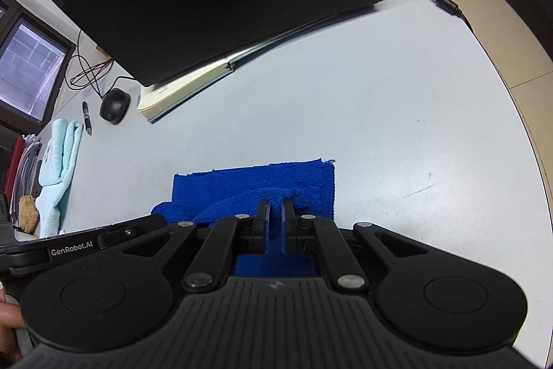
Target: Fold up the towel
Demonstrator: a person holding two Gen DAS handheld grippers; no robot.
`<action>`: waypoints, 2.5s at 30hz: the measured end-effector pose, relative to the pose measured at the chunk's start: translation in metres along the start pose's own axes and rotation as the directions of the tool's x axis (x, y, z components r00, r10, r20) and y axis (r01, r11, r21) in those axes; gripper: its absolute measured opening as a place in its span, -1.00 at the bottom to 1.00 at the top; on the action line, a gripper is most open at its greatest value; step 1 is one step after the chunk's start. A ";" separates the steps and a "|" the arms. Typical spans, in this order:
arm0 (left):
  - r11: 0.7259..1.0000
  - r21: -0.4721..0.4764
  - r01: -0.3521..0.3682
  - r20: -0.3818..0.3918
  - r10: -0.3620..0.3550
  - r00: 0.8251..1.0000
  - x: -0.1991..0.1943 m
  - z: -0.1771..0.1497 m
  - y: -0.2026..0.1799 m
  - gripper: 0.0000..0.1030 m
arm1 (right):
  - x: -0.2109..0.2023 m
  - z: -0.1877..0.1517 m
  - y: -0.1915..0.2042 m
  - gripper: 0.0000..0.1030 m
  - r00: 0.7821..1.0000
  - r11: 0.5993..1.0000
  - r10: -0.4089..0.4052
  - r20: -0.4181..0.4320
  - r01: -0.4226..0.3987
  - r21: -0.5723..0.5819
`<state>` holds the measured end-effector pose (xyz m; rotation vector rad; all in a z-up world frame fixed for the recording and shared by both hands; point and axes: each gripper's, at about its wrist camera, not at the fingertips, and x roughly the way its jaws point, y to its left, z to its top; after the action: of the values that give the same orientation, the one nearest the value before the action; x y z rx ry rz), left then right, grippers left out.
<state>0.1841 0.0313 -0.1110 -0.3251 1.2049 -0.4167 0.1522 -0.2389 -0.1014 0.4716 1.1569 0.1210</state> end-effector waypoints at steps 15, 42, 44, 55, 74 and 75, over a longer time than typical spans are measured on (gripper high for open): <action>0.999 -0.048 0.015 0.056 -0.012 0.998 -0.010 0.002 0.003 -0.83 | -0.002 0.004 0.003 -0.50 1.000 0.999 -0.016 0.026 0.017 -0.035; 0.995 0.083 -0.047 0.147 0.035 0.989 -0.052 -0.016 -0.027 -0.66 | -0.047 -0.014 0.018 -0.50 0.991 0.993 -0.021 0.129 0.036 -0.115; 0.994 0.094 -0.054 0.152 0.039 0.988 -0.055 -0.019 -0.029 -0.66 | -0.050 -0.017 0.019 -0.50 0.991 0.993 -0.018 0.133 0.033 -0.115; 0.984 0.146 -0.101 0.183 0.073 0.980 -0.075 -0.035 -0.042 -0.48 | -0.063 -0.038 0.023 -0.50 0.990 0.987 -0.026 0.137 0.047 -0.155; 0.966 0.197 -0.165 0.203 0.125 0.971 -0.103 -0.089 -0.059 0.11 | -0.084 -0.089 0.033 -0.33 0.989 0.968 -0.042 0.144 0.076 -0.240; 0.965 0.201 -0.170 0.207 0.128 0.970 -0.105 -0.092 -0.060 0.15 | -0.085 -0.091 0.034 -0.23 0.989 0.966 -0.043 0.144 0.078 -0.245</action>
<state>0.0577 0.0262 -0.0262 -0.0822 0.9765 -0.3725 0.0402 -0.2097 -0.0442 0.2168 1.0027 0.1765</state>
